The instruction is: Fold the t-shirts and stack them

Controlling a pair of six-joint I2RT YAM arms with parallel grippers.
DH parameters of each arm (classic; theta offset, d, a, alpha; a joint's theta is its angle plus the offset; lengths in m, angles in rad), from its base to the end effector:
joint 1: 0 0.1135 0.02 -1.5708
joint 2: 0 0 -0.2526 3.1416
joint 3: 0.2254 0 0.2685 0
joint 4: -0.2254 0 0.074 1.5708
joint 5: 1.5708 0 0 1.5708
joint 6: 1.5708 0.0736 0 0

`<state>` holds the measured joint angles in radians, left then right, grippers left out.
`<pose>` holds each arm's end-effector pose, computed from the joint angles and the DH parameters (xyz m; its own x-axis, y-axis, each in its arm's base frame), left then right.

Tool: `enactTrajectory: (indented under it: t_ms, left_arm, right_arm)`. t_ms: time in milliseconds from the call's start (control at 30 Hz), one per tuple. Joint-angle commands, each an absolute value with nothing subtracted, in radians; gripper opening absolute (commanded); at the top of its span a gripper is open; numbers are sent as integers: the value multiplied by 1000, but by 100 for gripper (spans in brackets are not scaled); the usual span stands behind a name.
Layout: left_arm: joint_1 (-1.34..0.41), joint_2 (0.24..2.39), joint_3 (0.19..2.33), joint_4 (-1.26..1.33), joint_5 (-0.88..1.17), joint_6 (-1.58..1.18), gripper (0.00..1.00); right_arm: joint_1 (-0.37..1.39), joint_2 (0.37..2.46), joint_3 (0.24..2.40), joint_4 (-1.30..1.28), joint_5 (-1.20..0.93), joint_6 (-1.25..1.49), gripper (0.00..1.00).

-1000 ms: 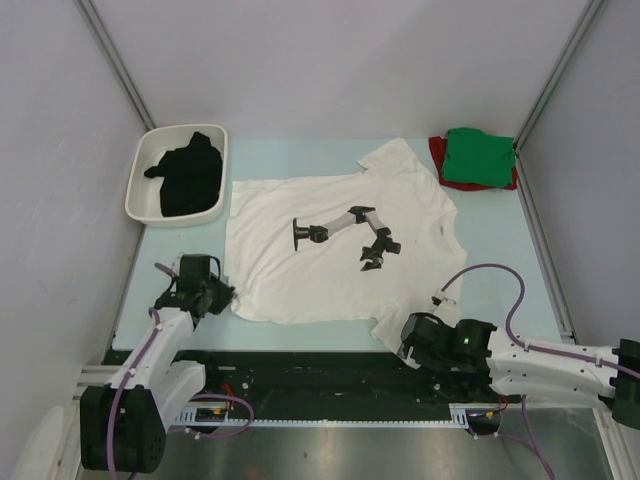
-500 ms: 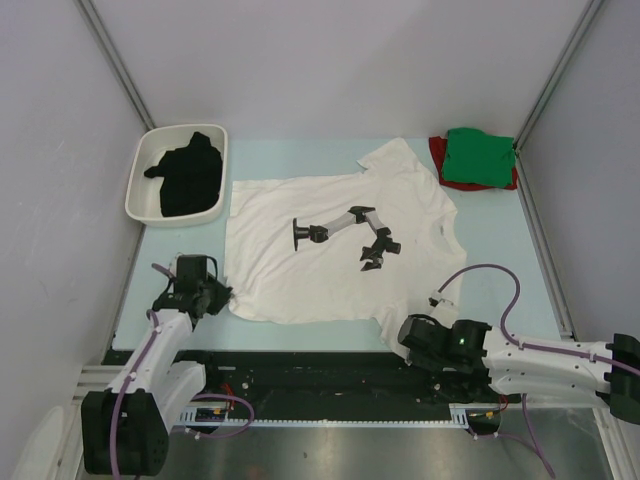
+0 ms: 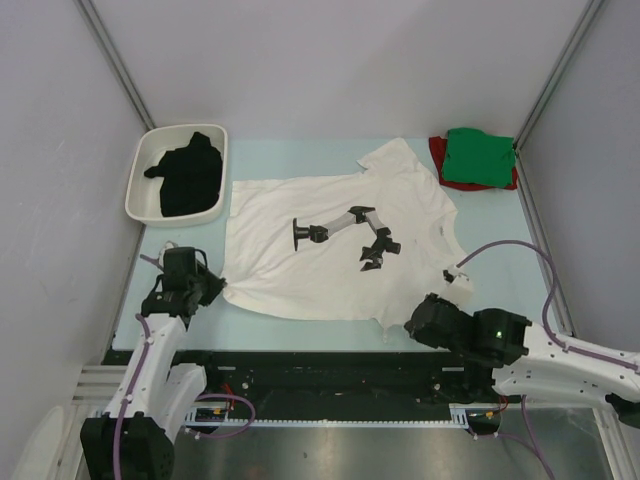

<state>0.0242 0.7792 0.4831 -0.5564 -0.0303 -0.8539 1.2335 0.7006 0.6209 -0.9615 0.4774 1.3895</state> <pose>0.2051 0.0072 0.1609 -0.4613 -0.7649 -0.4496 -0.5964 0.6425 -0.4811 0.0858 0.1426 0.1950 -0.8003 0.3577 -0.4811 0.1437 0.8935 0.4254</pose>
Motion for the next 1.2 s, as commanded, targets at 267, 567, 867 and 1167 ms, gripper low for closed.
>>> enactTrajectory:
  t_ms: [267, 567, 867, 1167]
  left_arm:
    - [81, 724, 583, -627, -8, -792, 0]
    - [92, 693, 575, -652, 38, -784, 0]
    - [94, 742, 591, -612, 43, -793, 0]
    - [92, 917, 610, -499, 57, -818, 0]
  right_arm:
    - [1148, 585, 819, -1302, 784, 1442, 0]
    - [1108, 561, 897, -1376, 853, 1445, 0]
    - [1075, 607, 922, -1235, 884, 1318, 0]
    - [772, 756, 928, -842, 677, 873, 0]
